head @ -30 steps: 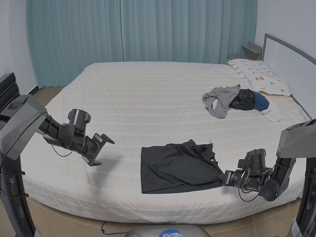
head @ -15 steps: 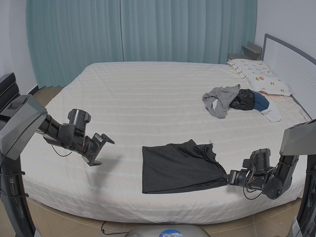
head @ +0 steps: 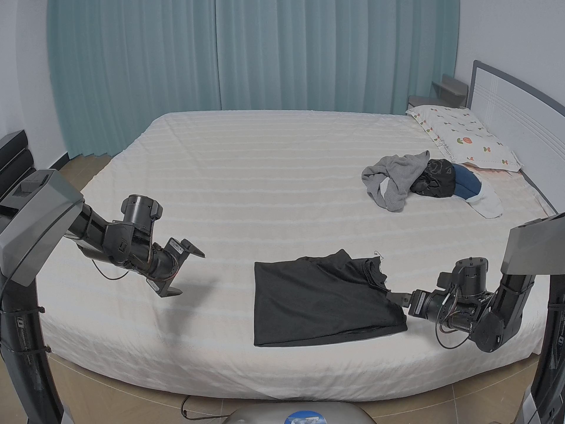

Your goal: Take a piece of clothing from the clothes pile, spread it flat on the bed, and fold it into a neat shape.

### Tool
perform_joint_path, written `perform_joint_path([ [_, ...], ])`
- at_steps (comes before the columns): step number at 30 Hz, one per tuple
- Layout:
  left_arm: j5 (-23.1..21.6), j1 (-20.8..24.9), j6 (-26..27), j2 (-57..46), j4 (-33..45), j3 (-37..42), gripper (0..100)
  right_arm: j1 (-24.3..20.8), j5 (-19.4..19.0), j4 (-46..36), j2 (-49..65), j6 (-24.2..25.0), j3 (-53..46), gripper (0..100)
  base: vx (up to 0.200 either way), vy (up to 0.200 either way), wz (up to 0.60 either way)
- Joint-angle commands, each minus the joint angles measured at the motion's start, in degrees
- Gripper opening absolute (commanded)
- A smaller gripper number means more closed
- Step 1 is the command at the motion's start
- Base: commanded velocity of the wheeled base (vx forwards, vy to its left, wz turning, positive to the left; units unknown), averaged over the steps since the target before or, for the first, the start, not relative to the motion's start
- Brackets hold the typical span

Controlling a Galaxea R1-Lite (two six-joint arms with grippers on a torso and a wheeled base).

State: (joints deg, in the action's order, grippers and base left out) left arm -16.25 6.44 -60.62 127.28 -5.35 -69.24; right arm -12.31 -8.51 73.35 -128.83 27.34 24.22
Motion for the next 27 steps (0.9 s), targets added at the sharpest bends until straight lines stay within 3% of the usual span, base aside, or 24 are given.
perform_joint_path([
  [1,-0.01,-0.02,-0.02,-0.02,-0.1,0.07,100,0.1,-0.37,2.15,0.6,3.33,3.02,100,0.0,0.0,0.0],
  [8,-0.01,-0.02,0.07,0.07,-0.1,0.07,100,-1.84,-0.37,1.0,-0.72,5.18,11.11,100,0.0,0.0,0.0],
  [13,-0.01,-0.02,0.07,0.07,-0.1,0.07,100,-3.77,-0.37,-4.09,-3.45,5.35,17.53,100,0.0,0.0,0.0],
  [19,-0.01,-0.02,0.16,-0.02,-0.1,0.07,100,-4.65,-0.54,-13.06,-7.58,12.47,29.13,100,0.0,0.0,0.0],
  [27,0.08,-0.02,0.16,0.07,-0.1,0.07,100,-4.74,-0.63,-13.76,-9.6,12.91,30.71,100,0.0,0.0,0.0],
])
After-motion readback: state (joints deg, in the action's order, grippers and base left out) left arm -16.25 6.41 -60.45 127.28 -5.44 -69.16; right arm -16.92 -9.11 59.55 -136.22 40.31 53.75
